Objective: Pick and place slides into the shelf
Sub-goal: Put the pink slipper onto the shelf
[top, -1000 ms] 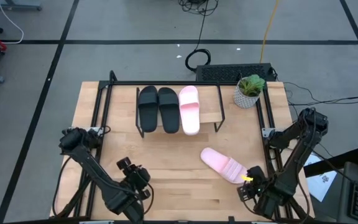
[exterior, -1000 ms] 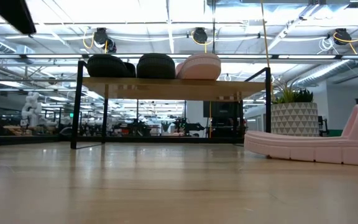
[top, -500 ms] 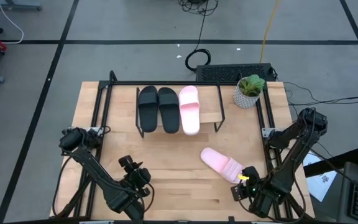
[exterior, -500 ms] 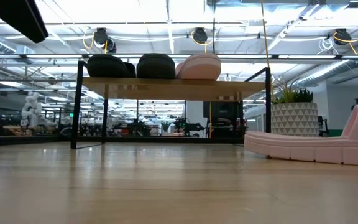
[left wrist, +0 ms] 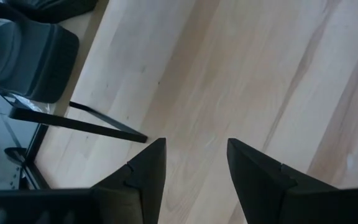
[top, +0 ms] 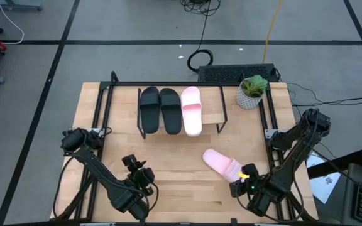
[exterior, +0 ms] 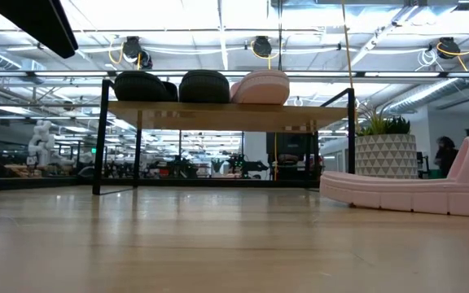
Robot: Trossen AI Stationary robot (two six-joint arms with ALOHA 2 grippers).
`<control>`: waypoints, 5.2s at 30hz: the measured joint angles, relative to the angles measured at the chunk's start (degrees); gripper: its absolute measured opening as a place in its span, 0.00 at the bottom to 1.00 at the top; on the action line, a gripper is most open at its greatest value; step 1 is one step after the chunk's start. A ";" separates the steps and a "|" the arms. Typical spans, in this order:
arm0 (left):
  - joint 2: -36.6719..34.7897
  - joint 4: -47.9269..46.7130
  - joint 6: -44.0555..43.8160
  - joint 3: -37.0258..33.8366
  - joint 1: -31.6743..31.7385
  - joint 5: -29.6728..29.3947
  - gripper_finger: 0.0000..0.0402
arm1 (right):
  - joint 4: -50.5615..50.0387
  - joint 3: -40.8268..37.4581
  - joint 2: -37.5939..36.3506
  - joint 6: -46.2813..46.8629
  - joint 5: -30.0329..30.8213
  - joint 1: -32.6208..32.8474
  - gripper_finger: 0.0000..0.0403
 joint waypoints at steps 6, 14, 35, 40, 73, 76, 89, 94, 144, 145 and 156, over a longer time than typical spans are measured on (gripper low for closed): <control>-0.01 0.01 0.00 0.00 0.00 0.00 0.43 | -0.41 -0.02 0.02 0.16 -0.18 0.50 0.42; -0.02 0.01 0.28 0.02 0.00 0.00 0.43 | 1.89 -0.02 3.16 -0.01 -0.14 0.50 0.42; -0.01 0.00 2.82 0.02 0.05 0.58 0.43 | 19.62 -9.81 6.24 -0.65 2.89 0.11 0.42; 0.00 0.00 2.73 0.02 0.10 0.63 0.43 | 24.30 -11.65 6.24 -0.54 3.03 0.11 0.42; -1.31 50.95 54.42 0.07 12.54 4.14 0.43 | 45.43 -11.63 -8.33 -29.82 39.78 4.57 0.42; -1.31 59.66 61.48 0.07 15.59 8.58 0.43 | 54.81 -11.63 -10.42 -45.50 44.89 4.57 0.42; -0.30 73.71 71.03 0.09 21.80 31.24 0.43 | 92.25 -11.61 -15.85 -105.30 49.79 4.66 0.42; 3.53 79.30 71.66 0.00 22.03 31.96 0.43 | 94.24 -11.61 -17.46 -111.88 49.76 4.63 0.42; 25.67 88.40 64.24 13.46 28.26 30.96 0.43 | 95.89 -11.61 -20.71 -121.56 53.78 4.22 0.42; 25.99 88.96 63.86 13.47 28.52 31.35 0.43 | 95.86 -11.61 -20.71 -121.55 53.77 4.22 0.42; 27.48 92.50 62.86 13.51 29.14 38.12 0.43 | 95.84 -11.61 -20.71 -121.76 53.77 4.22 0.42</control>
